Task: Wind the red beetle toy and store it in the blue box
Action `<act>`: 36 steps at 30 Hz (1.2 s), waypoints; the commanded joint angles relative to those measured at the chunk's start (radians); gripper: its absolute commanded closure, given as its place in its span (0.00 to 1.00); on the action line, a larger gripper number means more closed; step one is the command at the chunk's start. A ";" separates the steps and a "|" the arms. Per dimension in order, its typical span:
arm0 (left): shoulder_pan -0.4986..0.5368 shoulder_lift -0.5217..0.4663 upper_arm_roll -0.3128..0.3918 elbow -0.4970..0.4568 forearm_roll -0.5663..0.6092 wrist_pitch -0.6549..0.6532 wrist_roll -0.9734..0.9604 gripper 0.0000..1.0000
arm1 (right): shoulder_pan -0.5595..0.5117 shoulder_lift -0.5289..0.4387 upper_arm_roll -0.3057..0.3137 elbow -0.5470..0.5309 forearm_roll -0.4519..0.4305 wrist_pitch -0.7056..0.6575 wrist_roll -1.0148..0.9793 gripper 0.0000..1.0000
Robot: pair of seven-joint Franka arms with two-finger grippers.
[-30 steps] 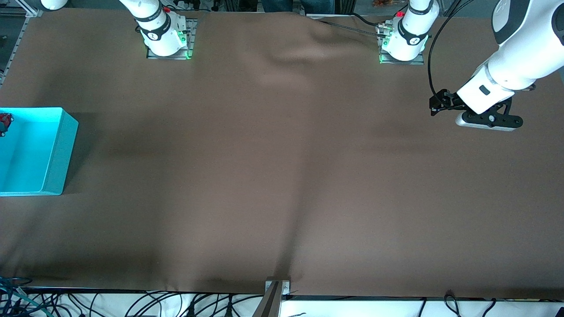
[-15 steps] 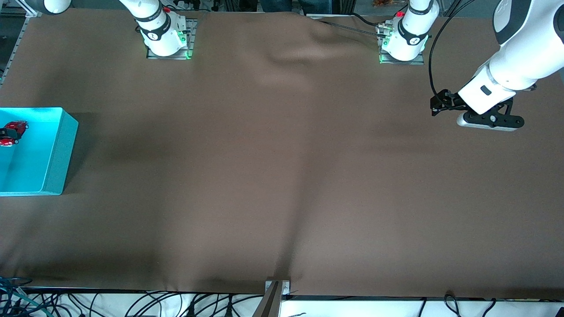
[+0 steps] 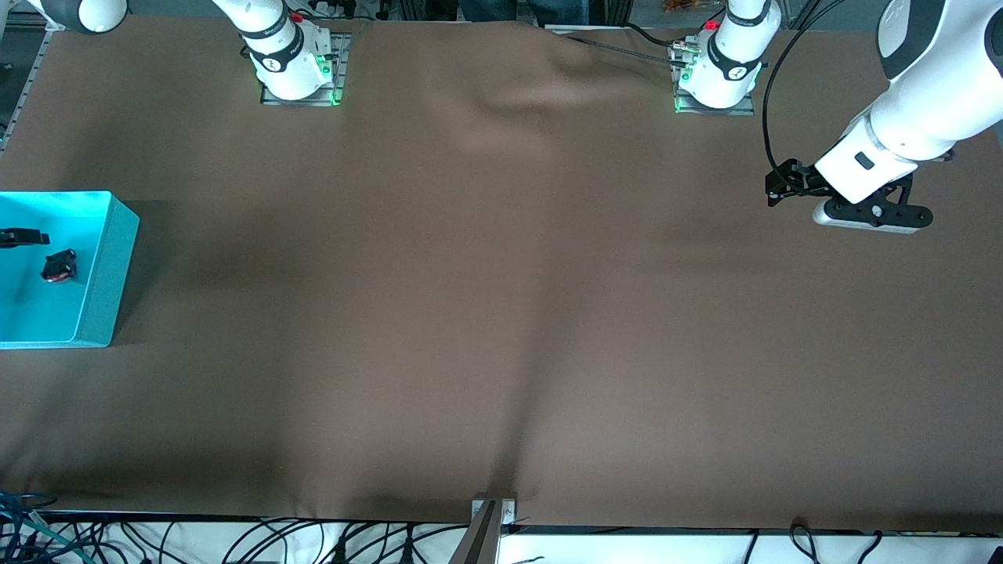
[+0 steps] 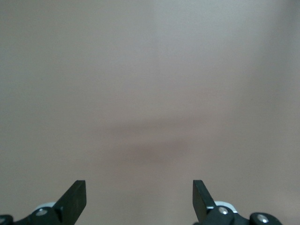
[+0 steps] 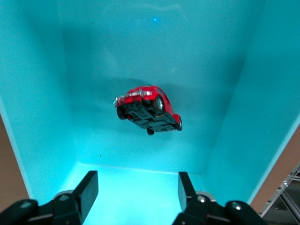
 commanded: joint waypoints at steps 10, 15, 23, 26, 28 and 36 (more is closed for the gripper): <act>0.004 0.010 -0.003 0.028 0.013 -0.022 -0.007 0.00 | 0.036 -0.018 0.003 0.073 -0.007 -0.116 -0.004 0.00; 0.004 0.010 -0.003 0.030 0.013 -0.022 -0.005 0.00 | 0.045 -0.040 0.000 0.117 -0.007 -0.211 -0.043 0.00; 0.006 0.010 -0.003 0.047 0.013 -0.022 -0.008 0.00 | 0.066 -0.143 0.006 0.157 -0.006 -0.295 -0.171 0.00; 0.006 0.010 -0.003 0.059 0.013 -0.022 -0.011 0.00 | 0.092 -0.189 0.000 0.160 -0.007 -0.318 -0.178 0.00; 0.006 0.010 -0.001 0.060 0.013 -0.022 -0.011 0.00 | 0.109 -0.216 0.000 0.172 -0.007 -0.354 -0.178 0.00; 0.024 0.010 -0.003 0.077 0.011 -0.022 -0.008 0.00 | 0.175 -0.252 -0.002 0.309 -0.006 -0.501 -0.146 0.00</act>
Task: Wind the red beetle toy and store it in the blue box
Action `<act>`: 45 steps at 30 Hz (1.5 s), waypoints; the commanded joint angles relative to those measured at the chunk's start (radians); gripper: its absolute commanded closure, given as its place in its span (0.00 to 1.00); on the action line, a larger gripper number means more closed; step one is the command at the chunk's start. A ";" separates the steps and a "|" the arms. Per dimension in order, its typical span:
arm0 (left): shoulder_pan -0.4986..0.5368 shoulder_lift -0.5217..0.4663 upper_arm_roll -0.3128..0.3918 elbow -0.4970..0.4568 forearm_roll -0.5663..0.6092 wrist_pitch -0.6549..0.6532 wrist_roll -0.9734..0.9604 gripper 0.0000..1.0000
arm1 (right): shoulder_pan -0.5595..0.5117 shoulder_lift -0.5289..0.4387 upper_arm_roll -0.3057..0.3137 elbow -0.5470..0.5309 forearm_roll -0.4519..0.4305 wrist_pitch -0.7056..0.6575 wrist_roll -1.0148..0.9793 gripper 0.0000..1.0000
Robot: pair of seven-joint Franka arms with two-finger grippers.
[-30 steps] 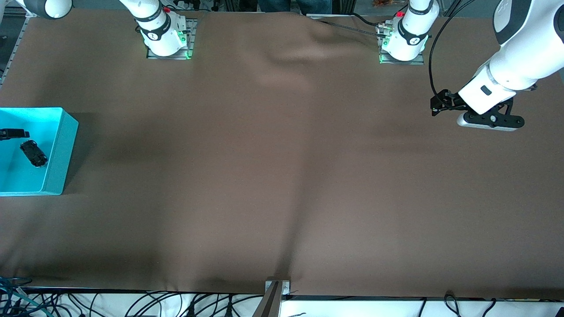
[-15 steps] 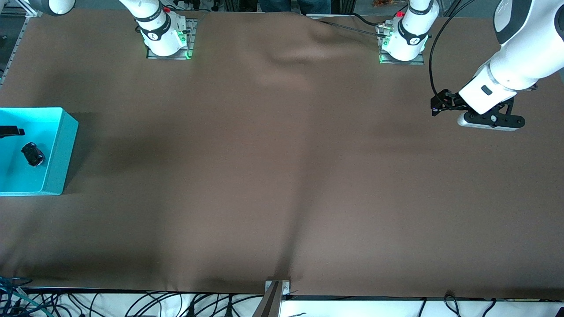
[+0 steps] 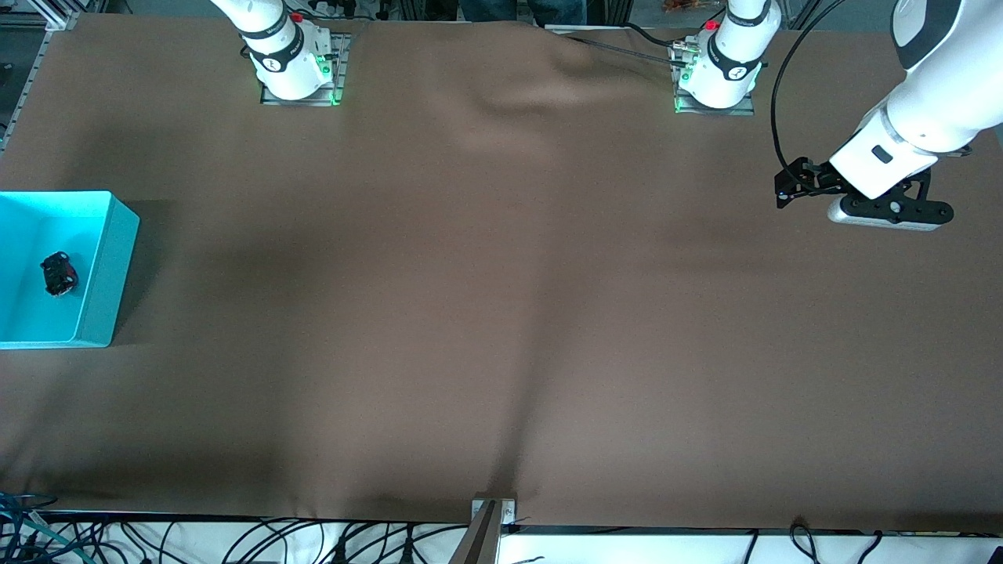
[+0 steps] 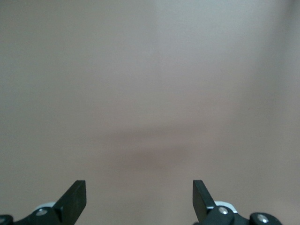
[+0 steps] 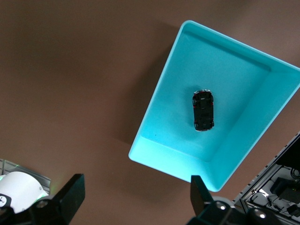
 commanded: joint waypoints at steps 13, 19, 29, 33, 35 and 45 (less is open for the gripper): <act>0.013 0.010 -0.005 0.038 0.011 -0.022 -0.005 0.00 | 0.163 -0.080 -0.007 0.156 -0.005 -0.253 0.292 0.00; 0.013 0.010 -0.005 0.038 0.011 -0.022 -0.003 0.00 | 0.229 -0.109 -0.007 0.156 -0.005 -0.275 0.412 0.00; 0.015 0.010 -0.005 0.038 0.011 -0.022 -0.005 0.00 | 0.288 -0.194 0.086 0.136 -0.017 -0.275 0.801 0.00; 0.015 0.010 -0.005 0.038 0.011 -0.022 -0.005 0.00 | 0.262 -0.250 0.180 0.080 -0.071 -0.270 0.883 0.00; 0.015 0.010 -0.005 0.038 0.011 -0.022 -0.005 0.00 | 0.224 -0.302 0.249 0.017 -0.092 -0.250 0.904 0.00; 0.015 0.010 -0.005 0.038 0.011 -0.022 -0.003 0.00 | 0.133 -0.520 0.396 -0.284 -0.123 -0.080 0.976 0.00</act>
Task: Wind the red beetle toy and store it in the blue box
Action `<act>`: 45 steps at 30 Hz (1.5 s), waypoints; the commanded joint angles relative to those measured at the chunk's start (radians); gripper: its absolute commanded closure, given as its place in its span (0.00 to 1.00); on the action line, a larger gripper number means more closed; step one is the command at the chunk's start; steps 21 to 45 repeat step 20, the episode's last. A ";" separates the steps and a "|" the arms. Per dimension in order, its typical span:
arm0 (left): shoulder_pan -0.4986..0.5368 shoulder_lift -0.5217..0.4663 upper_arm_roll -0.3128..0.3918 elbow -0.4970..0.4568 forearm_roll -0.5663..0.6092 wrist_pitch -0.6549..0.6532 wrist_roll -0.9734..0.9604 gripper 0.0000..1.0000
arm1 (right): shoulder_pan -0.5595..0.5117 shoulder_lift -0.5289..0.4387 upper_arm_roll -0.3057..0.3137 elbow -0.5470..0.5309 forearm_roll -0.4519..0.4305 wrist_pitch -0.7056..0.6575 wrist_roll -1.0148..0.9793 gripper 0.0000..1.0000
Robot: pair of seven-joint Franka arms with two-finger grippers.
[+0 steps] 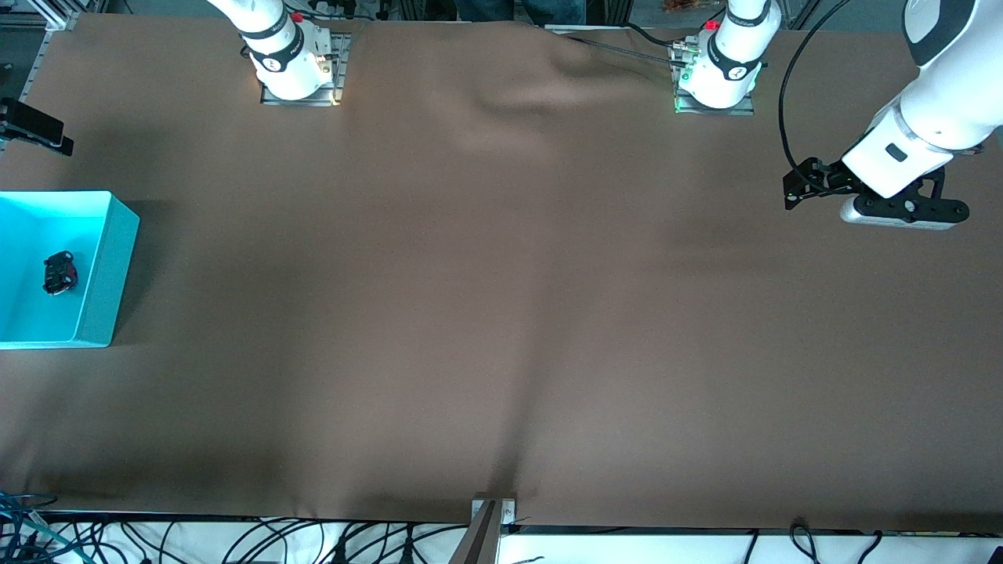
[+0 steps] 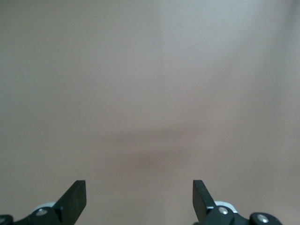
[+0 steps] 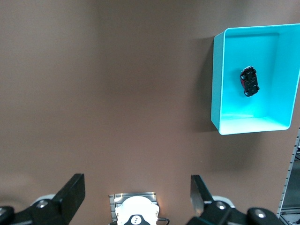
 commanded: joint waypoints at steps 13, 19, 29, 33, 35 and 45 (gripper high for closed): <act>0.006 0.011 -0.004 0.027 0.011 -0.022 -0.002 0.00 | -0.028 -0.191 0.036 -0.318 -0.019 0.202 0.009 0.00; 0.006 0.011 -0.004 0.027 0.011 -0.022 -0.003 0.00 | -0.028 -0.186 0.045 -0.316 -0.037 0.189 0.018 0.00; 0.006 0.011 -0.004 0.027 0.011 -0.022 -0.003 0.00 | -0.028 -0.186 0.045 -0.318 -0.037 0.187 0.018 0.00; 0.006 0.011 -0.004 0.027 0.011 -0.022 -0.003 0.00 | -0.028 -0.186 0.045 -0.318 -0.037 0.187 0.018 0.00; 0.006 0.011 -0.004 0.027 0.011 -0.022 -0.003 0.00 | -0.028 -0.186 0.045 -0.318 -0.037 0.187 0.018 0.00; 0.006 0.011 -0.004 0.027 0.011 -0.022 -0.003 0.00 | -0.028 -0.186 0.045 -0.318 -0.037 0.187 0.018 0.00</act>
